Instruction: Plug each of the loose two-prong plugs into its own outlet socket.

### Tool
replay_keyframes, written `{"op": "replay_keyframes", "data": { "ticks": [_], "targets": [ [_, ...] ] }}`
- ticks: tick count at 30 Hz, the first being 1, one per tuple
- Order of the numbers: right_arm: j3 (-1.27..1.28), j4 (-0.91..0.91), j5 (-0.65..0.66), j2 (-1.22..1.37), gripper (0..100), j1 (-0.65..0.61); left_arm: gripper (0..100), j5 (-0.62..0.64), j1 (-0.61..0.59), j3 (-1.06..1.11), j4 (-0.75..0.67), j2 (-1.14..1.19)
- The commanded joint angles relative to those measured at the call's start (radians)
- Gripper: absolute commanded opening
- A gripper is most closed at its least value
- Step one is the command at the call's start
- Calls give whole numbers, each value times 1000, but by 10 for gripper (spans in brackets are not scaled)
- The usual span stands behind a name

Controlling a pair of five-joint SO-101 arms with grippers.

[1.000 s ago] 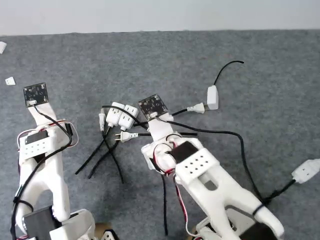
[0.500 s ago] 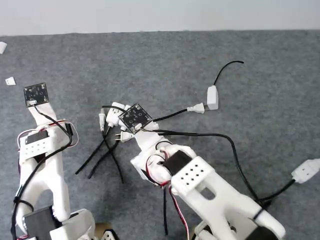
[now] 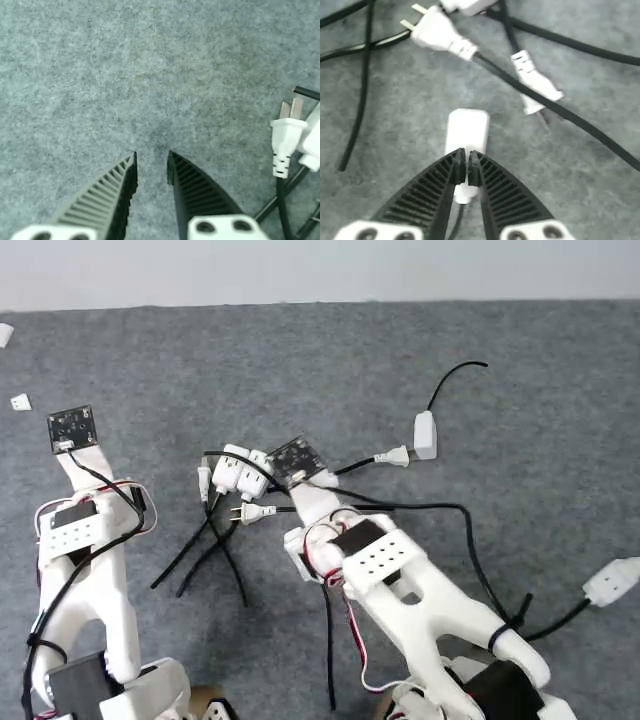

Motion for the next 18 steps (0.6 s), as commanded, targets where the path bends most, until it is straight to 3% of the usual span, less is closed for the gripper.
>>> {"op": "replay_keyframes", "data": {
  "ticks": [1, 10, 18],
  "targets": [
    [-38, 1, 15, -19, 11, 22, 98, -11, 9, -15, -31, -6],
    [-46, 38, 17, -94, 10, -159, 98, -11, 9, -15, -31, -8],
    [-95, 16, 38, 76, 10, -101, 98, -11, 9, -15, -31, -8]
  ]
}}
